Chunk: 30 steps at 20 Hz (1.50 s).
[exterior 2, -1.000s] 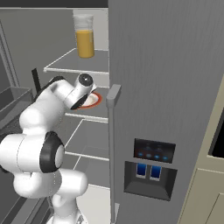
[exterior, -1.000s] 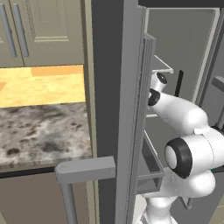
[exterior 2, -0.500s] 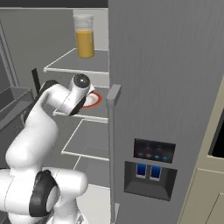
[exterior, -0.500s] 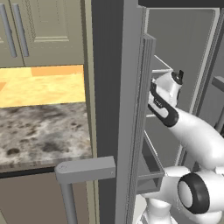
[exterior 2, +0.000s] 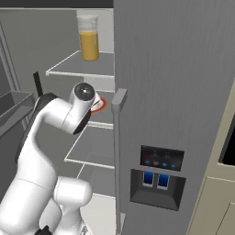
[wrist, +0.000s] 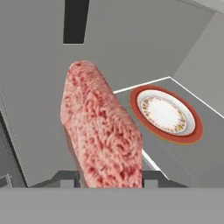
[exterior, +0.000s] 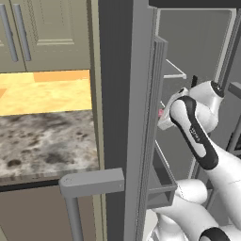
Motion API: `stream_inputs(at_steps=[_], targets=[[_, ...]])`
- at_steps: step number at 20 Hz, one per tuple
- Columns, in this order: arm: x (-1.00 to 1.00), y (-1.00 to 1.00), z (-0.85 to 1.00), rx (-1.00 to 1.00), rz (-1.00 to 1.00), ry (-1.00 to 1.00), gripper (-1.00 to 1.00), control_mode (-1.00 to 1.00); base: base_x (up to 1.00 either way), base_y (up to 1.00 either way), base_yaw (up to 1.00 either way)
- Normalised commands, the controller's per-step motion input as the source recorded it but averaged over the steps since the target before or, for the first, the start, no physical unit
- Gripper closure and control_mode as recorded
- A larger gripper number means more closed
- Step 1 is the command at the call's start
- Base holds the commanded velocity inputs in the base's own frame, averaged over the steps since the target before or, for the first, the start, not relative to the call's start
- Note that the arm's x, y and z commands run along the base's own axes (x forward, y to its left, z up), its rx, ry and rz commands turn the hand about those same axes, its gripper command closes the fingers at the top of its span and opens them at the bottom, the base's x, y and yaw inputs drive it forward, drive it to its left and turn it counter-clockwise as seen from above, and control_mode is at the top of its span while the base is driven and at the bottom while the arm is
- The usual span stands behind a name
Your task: Retrieve the steak from the fridge and place it on the saucepan with marinade on the stove.
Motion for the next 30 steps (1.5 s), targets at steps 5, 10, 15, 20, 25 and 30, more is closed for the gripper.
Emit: stream_inputs(at_steps=[5,10,15,20,25,30], targets=[[-0.79,-0.16,0.34,0.00,0.00,0.00,1.00,-1.00,0.00,0.00,0.00],[-0.81,-0.01,0.19,0.00,0.00,0.00,1.00,-1.00,0.00,0.00,0.00],[-0.65,0.00,0.01,0.00,0.00,0.00,1.00,-1.00,0.00,0.00,0.00],[-0.47,-0.05,0.01,0.00,0.00,0.00,1.00,-1.00,0.00,0.00,0.00],[-0.23,-0.06,0.00,0.00,0.00,0.00,1.00,-1.00,0.00,0.00,0.00],[0.00,0.00,0.00,0.00,0.00,0.00,1.00,1.00,-0.09,-0.05,0.00]])
